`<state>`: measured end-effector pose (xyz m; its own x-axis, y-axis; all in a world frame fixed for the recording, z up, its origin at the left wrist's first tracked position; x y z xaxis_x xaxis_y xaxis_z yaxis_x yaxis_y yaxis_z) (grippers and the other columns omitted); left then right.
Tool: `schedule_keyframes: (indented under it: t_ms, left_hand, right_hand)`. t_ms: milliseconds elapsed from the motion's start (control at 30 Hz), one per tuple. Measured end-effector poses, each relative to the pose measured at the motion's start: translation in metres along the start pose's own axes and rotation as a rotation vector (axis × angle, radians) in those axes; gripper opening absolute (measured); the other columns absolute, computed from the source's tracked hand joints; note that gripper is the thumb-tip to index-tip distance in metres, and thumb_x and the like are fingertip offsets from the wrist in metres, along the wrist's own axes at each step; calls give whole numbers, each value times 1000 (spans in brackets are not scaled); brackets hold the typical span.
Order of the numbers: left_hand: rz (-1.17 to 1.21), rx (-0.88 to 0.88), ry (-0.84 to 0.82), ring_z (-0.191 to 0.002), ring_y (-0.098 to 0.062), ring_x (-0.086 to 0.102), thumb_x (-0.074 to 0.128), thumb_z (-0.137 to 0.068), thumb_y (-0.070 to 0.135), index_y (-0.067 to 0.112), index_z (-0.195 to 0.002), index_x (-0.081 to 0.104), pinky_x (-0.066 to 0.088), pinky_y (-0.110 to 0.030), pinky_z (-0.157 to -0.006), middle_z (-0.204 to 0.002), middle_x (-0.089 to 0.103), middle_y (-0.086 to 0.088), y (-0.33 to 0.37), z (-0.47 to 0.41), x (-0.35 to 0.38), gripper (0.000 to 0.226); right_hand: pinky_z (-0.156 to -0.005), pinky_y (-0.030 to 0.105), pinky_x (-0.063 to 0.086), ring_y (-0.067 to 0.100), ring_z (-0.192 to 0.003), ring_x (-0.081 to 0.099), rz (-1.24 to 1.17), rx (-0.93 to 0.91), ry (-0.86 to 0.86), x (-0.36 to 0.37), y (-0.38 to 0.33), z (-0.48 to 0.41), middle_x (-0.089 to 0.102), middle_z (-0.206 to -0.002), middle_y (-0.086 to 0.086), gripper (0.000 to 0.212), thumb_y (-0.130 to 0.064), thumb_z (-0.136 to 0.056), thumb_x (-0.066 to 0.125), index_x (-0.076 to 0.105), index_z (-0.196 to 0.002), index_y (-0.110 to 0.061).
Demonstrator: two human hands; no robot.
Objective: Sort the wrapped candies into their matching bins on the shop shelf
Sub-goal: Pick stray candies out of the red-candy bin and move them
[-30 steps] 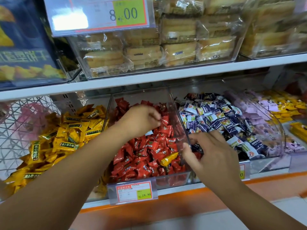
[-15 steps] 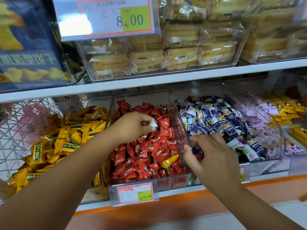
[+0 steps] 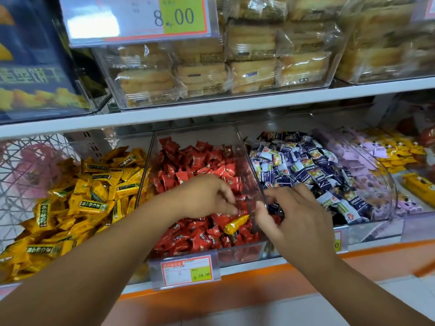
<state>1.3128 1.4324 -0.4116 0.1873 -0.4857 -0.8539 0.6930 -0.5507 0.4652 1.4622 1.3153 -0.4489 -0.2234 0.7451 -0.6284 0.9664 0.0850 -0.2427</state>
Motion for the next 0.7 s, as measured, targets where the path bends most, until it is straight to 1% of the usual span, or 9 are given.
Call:
schedule_keyframes:
  t_ms: [67,133,233,333,433,500,567,600,700]
  left_hand:
    - [-177,-17,-86,-88,-5,58,73,-79,48,29,-111,69,44,-21,-75,-100,66,13,-4,-1,16,37]
    - [-325,17,-29,-100,-11,58,71,-78,52,34,-115,67,43,-24,-76,-111,64,11,0,-7,25,42]
    - [-420,80,27,-103,-15,57,69,-79,48,37,-112,68,38,-26,-72,-108,60,10,8,-11,33,34]
    - [-249,54,34,-99,-14,54,73,-79,45,37,-106,70,44,-29,-78,-101,49,8,0,-8,31,28]
    - [-107,29,48,-98,-11,51,78,-76,43,33,-99,72,46,-31,-87,-105,47,6,-8,-2,24,26]
    - [-49,40,57,-93,-7,51,79,-75,39,29,-96,73,44,-24,-84,-103,51,9,-10,1,21,24]
    - [31,30,54,-83,3,51,80,-76,35,26,-95,73,39,-13,-72,-90,54,20,-9,4,16,22]
    - [80,9,57,-79,6,52,80,-76,33,24,-94,73,38,-11,-69,-85,56,22,-10,6,13,21]
    - [240,-35,75,-81,-2,64,83,-74,26,19,-96,72,51,-19,-76,-85,67,13,-14,9,6,25]
  right_hand:
    - [-52,18,29,16,-74,58,4,-2,6,0,-1,1,64,-71,-6,32,-38,-85,52,72,-86,-13]
    - [-53,17,29,17,-72,58,13,-3,22,-1,-2,1,62,-69,-4,33,-38,-84,52,71,-86,-12]
    - [-53,17,30,18,-71,59,15,-6,26,-2,-2,0,62,-69,-4,33,-38,-84,53,71,-86,-11]
    - [-54,17,30,19,-71,59,12,-4,24,-1,-2,0,63,-70,-5,32,-37,-84,53,71,-86,-11]
    - [-53,17,29,18,-70,58,11,-10,26,0,-2,0,62,-69,-5,31,-36,-84,53,71,-85,-11]
    - [-52,17,29,17,-71,57,8,-5,16,0,-2,0,62,-69,-5,32,-37,-85,52,71,-85,-11]
    - [-51,18,29,17,-72,56,5,3,7,0,-2,0,61,-69,-6,32,-38,-85,52,71,-86,-11]
    - [-50,18,30,17,-72,57,5,5,3,0,-2,0,61,-68,-6,32,-38,-85,52,70,-86,-12]
    - [-50,17,29,17,-70,57,6,5,3,-1,-2,0,60,-67,-6,32,-38,-85,52,70,-85,-12]
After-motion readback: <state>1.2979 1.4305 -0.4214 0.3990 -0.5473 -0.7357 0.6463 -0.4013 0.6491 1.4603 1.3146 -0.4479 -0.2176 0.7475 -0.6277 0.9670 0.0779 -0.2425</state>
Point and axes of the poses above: each hand's wrist, its own z-axis away from the middle knuckle, its own x-axis out of the palm, y = z × x, the point moved 2 cm from there along -z, towards the middle knuckle
